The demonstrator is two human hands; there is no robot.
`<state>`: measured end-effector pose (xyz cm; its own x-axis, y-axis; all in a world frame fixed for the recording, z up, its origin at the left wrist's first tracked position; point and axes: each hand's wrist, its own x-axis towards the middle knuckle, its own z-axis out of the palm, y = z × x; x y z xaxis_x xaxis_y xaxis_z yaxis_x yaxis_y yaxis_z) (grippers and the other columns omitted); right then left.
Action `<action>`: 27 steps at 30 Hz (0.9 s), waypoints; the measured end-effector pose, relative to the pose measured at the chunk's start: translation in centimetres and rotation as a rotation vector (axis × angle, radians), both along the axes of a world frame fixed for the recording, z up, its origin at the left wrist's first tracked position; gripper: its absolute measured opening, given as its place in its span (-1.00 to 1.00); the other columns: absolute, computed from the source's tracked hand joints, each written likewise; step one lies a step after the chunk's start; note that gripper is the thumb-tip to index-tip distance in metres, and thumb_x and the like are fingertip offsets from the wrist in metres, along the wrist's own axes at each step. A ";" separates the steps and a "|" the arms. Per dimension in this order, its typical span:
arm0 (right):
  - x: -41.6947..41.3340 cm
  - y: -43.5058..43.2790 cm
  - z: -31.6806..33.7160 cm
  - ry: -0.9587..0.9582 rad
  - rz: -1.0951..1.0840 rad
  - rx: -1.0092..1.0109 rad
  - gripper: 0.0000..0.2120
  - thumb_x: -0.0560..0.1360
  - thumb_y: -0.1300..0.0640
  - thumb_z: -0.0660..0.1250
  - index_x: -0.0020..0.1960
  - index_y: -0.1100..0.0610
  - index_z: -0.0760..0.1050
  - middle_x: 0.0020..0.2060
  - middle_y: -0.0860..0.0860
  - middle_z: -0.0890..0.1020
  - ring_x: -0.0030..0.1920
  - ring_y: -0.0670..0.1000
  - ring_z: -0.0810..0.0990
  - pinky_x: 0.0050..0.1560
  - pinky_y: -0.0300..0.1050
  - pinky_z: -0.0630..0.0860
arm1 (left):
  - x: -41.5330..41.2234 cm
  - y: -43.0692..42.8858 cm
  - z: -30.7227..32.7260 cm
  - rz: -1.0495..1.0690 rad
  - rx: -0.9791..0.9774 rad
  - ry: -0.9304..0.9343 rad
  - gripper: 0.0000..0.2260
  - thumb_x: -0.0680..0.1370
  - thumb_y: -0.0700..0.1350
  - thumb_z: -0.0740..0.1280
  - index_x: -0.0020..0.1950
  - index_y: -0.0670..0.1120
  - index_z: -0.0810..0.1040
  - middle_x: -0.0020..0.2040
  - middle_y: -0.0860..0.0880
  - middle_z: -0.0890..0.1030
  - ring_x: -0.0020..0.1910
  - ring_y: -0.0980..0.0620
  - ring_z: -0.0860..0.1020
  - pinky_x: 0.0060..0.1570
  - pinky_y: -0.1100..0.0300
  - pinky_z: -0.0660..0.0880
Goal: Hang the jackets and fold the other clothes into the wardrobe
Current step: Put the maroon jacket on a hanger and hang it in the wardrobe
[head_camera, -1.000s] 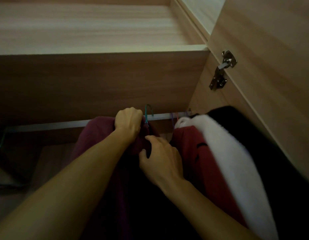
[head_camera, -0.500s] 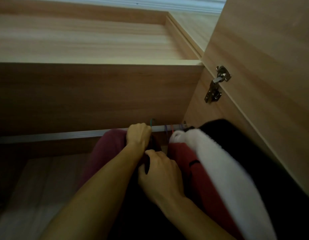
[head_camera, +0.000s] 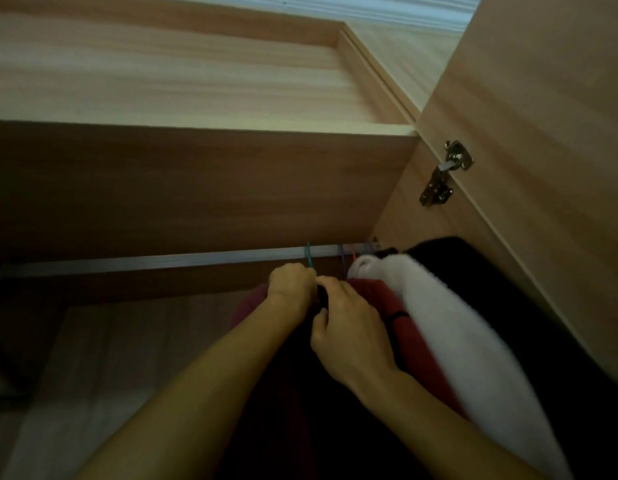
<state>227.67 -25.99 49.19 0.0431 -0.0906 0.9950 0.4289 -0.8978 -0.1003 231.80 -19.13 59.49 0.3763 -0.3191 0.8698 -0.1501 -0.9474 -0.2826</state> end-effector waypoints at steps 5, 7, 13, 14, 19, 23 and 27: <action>-1.8 0.5 -1.4 -0.013 -0.050 0.018 -0.57 0.55 0.12 0.15 0.42 0.04 0.30 0.34 -0.03 0.43 0.29 -0.06 0.43 0.24 -0.15 0.42 | -4.2 3.7 -1.6 -0.125 0.022 -0.008 -0.77 0.55 0.06 0.26 0.06 -0.08 0.49 -0.17 -0.02 0.46 -0.16 -0.01 0.48 -0.21 0.11 0.38; -2.8 0.5 -2.0 -0.014 -0.073 0.037 -0.61 0.57 0.09 0.15 0.39 0.04 0.34 0.32 -0.04 0.47 0.26 -0.07 0.45 0.20 -0.22 0.40 | -4.0 5.5 -3.4 -0.345 -0.104 -0.004 -0.72 0.52 0.01 0.29 0.17 -0.06 0.46 0.02 -0.05 0.52 -0.03 -0.05 0.52 -0.16 0.11 0.40; -5.5 1.0 -3.6 0.013 -0.124 0.072 -0.67 0.58 0.06 0.17 0.32 0.03 0.43 0.23 -0.04 0.55 0.17 -0.08 0.49 0.06 -0.29 0.34 | -3.7 7.6 -10.4 -0.937 -0.329 0.032 -0.30 0.52 0.00 0.32 0.53 0.03 -0.02 0.45 -0.03 0.22 0.33 -0.02 0.37 0.15 0.21 0.34; -5.8 1.2 -4.0 0.023 -0.127 0.074 -0.68 0.58 0.05 0.17 0.32 0.03 0.43 0.22 -0.04 0.55 0.17 -0.08 0.50 0.06 -0.29 0.33 | -3.8 7.7 -11.5 -0.976 -0.344 0.062 -0.25 0.52 0.01 0.33 0.54 0.05 -0.09 0.48 -0.02 0.17 0.35 0.00 0.34 0.14 0.25 0.30; -7.8 2.1 -6.8 0.072 -0.135 0.061 -0.68 0.59 0.03 0.16 0.31 0.03 0.44 0.21 -0.03 0.56 0.17 -0.07 0.51 0.05 -0.27 0.33 | -4.5 8.1 -15.5 -1.015 -0.425 0.147 -0.17 0.51 0.02 0.34 0.53 0.05 -0.22 0.52 -0.01 0.08 0.40 0.02 0.27 0.11 0.30 0.21; -9.8 2.4 -8.8 0.116 -0.113 0.064 -0.68 0.59 0.03 0.17 0.32 0.03 0.43 0.21 -0.03 0.56 0.17 -0.06 0.51 0.08 -0.27 0.35 | -6.2 8.2 -18.6 -1.042 -0.505 0.268 -0.11 0.49 0.01 0.37 0.52 0.06 -0.27 0.53 -0.03 0.10 0.42 -0.01 0.28 0.18 0.25 0.25; -12.0 2.5 -11.5 0.173 -0.056 0.068 -0.67 0.58 0.05 0.17 0.32 0.05 0.44 0.20 -0.02 0.57 0.16 -0.05 0.53 0.08 -0.26 0.38 | -7.5 8.5 -23.5 -1.004 -0.554 0.387 -0.13 0.47 0.06 0.39 0.53 0.08 -0.20 0.51 -0.06 0.15 0.41 -0.03 0.30 0.30 0.12 0.34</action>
<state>215.72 -23.46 37.73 0.2058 -0.1647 0.9646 0.3492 -0.9085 -0.2296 224.31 -10.62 36.03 0.4406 -0.2382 0.8655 -0.8729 -0.3388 0.3511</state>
